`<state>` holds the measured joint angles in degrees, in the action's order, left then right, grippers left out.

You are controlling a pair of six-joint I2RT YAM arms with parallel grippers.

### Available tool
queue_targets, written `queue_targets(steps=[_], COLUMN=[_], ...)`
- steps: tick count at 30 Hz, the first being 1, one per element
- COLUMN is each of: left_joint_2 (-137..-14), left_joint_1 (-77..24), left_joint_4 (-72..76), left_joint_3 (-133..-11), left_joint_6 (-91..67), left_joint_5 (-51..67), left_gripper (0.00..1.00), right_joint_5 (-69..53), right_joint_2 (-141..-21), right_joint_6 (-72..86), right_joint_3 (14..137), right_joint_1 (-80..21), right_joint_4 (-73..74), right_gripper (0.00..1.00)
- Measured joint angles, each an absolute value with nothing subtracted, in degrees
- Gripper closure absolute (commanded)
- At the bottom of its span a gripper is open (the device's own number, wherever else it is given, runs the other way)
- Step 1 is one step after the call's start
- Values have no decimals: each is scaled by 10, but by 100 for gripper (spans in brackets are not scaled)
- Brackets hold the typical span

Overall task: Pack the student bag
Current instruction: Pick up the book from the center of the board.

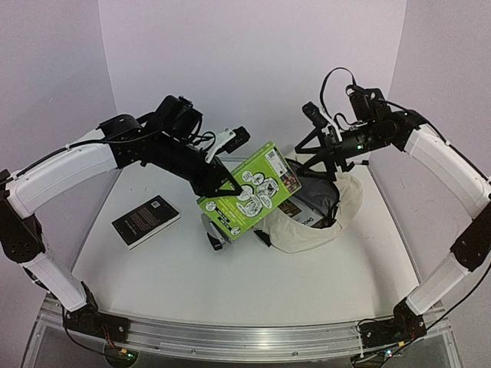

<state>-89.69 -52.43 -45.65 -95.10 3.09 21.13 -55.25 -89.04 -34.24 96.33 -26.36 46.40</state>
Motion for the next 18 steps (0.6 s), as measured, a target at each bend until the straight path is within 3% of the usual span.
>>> queue_targets(steps=[4, 6, 9, 12, 14, 18], left_joint_2=[-919, -928, -932, -932, -932, -932], left_joint_1=[-532, -538, -544, -549, -550, -553], left_joint_4=[-456, -455, -455, -451, -449, -441], left_joint_3=[-992, -1007, -1015, -1015, -1015, -1014], left_joint_6=[32, 34, 36, 34, 30, 3], left_joint_5=[228, 234, 239, 236, 226, 190], left_gripper=[96, 96, 95, 88, 76, 35], right_joint_5=[-544, -540, -541, -543, -542, -529], right_joint_2=[-882, -882, -888, -894, -895, -894], right_joint_6=[-409, -428, -446, -458, -456, -449], right_joint_3=[951, 951, 954, 955, 955, 955], right_joint_1=[-282, -283, -284, -296, -307, -310], right_joint_4=[487, 492, 497, 511, 518, 521], right_gripper=[2, 7, 34, 75, 97, 100])
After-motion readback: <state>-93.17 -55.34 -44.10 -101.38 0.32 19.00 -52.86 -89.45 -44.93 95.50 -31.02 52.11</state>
